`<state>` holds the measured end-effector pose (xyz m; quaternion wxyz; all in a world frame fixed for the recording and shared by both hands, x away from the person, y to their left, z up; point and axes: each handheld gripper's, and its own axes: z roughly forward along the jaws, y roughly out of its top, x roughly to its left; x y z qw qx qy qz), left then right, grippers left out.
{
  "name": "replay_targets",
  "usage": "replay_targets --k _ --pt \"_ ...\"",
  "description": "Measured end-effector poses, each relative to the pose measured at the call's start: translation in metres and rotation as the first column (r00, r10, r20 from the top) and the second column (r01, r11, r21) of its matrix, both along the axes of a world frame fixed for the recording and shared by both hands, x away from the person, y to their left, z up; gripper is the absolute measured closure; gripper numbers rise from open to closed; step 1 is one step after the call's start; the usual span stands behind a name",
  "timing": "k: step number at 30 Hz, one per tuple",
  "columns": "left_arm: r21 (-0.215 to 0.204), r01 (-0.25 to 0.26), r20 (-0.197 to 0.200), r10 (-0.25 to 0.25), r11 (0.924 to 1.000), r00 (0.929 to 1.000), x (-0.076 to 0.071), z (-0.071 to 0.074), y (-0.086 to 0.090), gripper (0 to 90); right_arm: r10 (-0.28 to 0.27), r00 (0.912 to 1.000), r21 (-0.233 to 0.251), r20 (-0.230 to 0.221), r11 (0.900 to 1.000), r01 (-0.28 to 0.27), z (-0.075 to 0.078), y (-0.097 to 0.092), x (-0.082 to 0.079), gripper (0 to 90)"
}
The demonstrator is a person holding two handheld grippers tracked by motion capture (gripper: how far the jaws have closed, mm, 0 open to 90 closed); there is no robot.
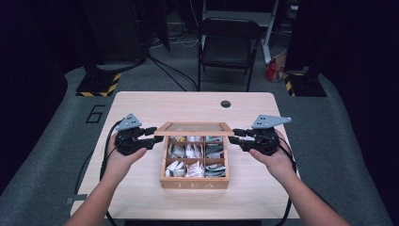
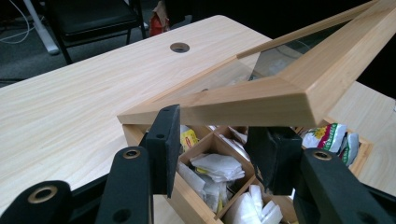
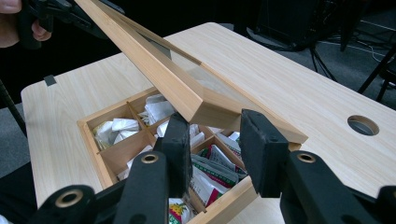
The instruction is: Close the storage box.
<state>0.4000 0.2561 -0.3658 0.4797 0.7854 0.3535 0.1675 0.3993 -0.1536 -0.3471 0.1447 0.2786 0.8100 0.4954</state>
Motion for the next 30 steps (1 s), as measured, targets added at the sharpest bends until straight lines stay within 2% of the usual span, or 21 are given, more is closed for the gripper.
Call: replay_targets --k 4,11,20,30 --pt "0.018 0.009 0.011 -0.009 0.9998 0.9999 -0.008 0.002 0.002 54.2 -0.002 1.0000 0.000 0.003 1.0000 0.002 -0.002 0.000 -0.002 63.4" --pt "0.018 0.013 0.027 -0.014 0.9997 0.9995 -0.019 0.002 0.004 54.3 -0.002 1.0000 0.004 0.004 1.0000 0.002 -0.006 0.000 -0.005 63.2" --pt "0.013 0.026 0.018 -0.026 0.9996 0.9995 -0.027 -0.001 0.004 54.4 -0.003 1.0000 -0.008 0.002 1.0000 0.003 -0.012 0.000 -0.011 62.7" --pt "0.003 0.037 0.004 -0.037 0.9993 0.9993 -0.036 -0.011 0.002 54.6 -0.001 1.0000 0.000 -0.004 1.0000 0.001 -0.023 -0.001 -0.018 62.3"
